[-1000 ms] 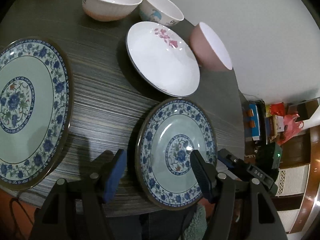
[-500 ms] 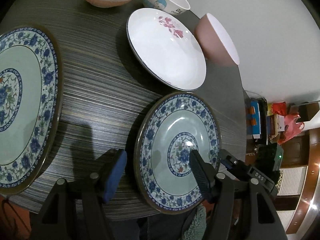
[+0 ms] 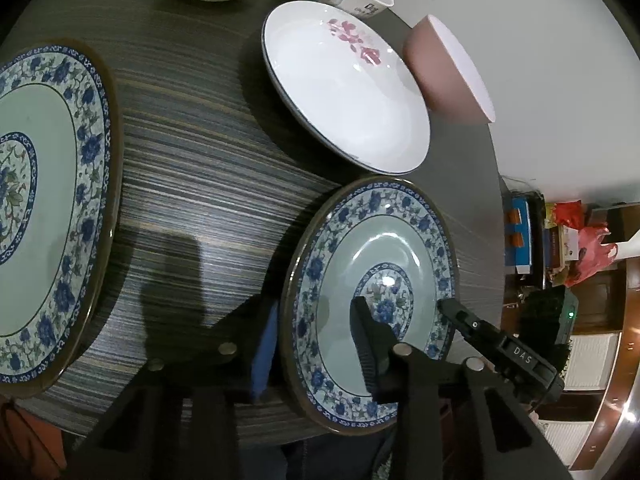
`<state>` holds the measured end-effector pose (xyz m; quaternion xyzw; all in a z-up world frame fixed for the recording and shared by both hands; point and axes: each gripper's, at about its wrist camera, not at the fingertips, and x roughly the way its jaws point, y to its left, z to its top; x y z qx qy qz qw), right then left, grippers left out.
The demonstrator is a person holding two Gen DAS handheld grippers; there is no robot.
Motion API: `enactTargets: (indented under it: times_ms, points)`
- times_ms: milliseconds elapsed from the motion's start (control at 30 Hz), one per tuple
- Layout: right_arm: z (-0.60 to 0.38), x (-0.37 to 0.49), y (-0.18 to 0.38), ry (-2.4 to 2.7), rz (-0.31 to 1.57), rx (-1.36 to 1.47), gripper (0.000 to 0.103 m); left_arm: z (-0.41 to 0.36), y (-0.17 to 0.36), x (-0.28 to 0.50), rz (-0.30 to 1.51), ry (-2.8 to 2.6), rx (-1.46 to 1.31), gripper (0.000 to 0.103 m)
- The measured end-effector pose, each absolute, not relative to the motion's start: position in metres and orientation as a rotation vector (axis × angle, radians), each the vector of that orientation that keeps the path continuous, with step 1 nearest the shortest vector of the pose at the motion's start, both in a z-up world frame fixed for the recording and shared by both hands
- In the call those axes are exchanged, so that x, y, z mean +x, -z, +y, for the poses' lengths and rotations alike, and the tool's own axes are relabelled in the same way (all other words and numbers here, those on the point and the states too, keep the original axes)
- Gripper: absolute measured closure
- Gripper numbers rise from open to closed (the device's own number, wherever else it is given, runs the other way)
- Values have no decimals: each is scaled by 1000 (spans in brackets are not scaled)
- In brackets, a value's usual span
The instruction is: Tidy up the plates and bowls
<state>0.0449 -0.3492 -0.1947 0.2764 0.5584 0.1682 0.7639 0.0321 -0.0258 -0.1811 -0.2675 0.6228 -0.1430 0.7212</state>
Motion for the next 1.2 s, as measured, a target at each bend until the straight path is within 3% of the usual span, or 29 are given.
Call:
enactTargets:
  times_ms: [300,1200]
  points:
    - [-346,44,196,-341,1204,585,90,-27,185,31,1381,298,-559,82]
    - [-306,37,178,-386,1200,561,90,20,157,11,1313,234,-577,82]
